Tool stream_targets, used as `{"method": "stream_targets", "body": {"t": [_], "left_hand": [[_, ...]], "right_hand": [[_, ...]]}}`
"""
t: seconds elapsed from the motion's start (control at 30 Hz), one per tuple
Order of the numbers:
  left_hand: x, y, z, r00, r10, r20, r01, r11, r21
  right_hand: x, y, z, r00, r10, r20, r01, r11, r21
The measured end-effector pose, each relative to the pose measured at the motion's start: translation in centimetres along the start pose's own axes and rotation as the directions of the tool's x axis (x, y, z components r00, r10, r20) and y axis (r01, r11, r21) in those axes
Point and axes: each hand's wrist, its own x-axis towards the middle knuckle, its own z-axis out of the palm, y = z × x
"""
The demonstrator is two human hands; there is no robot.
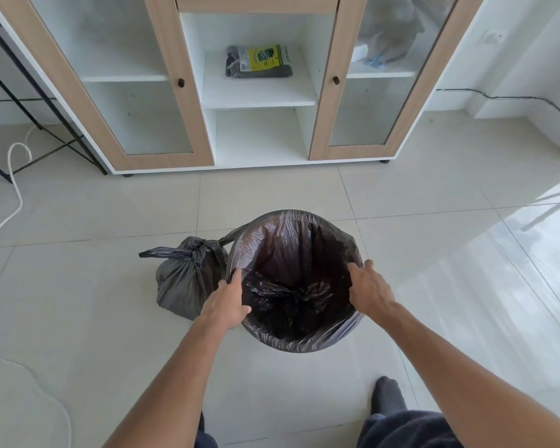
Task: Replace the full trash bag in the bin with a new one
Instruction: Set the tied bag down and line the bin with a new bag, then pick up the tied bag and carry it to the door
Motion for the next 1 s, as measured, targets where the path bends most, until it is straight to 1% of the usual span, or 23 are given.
{"method": "stream_targets", "body": {"t": [0.07,0.17,0.23,0.33,0.4,0.47,0.57,0.73,0.83,0.9,1.0], "left_hand": [[0.4,0.0,0.0,1.000,0.000,-0.007,0.000,0.999,-0.052],[0.9,-0.1,-0.4,0.999,-0.006,-0.035,0.003,0.997,-0.077],[1.1,-0.2,-0.5,0.999,-0.005,-0.048,0.000,0.996,-0.085],[1.2,-0.6,-0.4,0.999,0.001,-0.039,-0.004,0.995,-0.096],[0.9,-0.9,-0.6,0.999,0.012,-0.051,-0.018,0.993,-0.119],[0.3,-1.2,-1.0,0.995,0.028,-0.100,-0.044,0.986,-0.161],[-0.9,-2.2,-2.0,0.977,0.026,-0.212,-0.073,0.974,-0.214],[-1.5,-5.5,-4.7,0.926,-0.106,-0.363,-0.045,0.922,-0.384],[-0.1,-7.1,-6.8,0.891,-0.124,-0.437,-0.028,0.945,-0.325],[1.4,-8.3,-7.8,0.890,-0.120,-0.441,-0.006,0.962,-0.273],[4.5,-10.0,-8.3,0.888,-0.068,-0.454,0.025,0.995,-0.100]], "right_hand": [[0.4,0.3,0.5,1.000,-0.026,0.012,0.025,0.998,0.056],[1.3,0.3,0.7,0.999,-0.036,-0.019,0.039,0.990,0.136],[1.7,0.3,0.6,0.999,-0.049,-0.022,0.052,0.987,0.150],[1.8,-0.2,0.3,1.000,-0.029,0.000,0.029,0.986,0.162],[1.4,-0.8,0.2,1.000,-0.024,-0.014,0.026,0.990,0.142],[1.0,-1.5,-0.1,0.995,-0.054,-0.079,0.063,0.992,0.114],[0.3,-2.7,-1.1,0.976,-0.145,-0.165,0.159,0.985,0.073],[0.8,-6.9,-3.2,0.947,-0.272,-0.170,0.294,0.948,0.119],[2.5,-11.2,-4.9,0.903,-0.373,-0.212,0.403,0.907,0.123],[4.2,-14.9,-5.7,0.884,-0.413,-0.220,0.450,0.879,0.157],[7.8,-20.8,-5.7,0.873,-0.464,-0.148,0.485,0.853,0.190]]}}
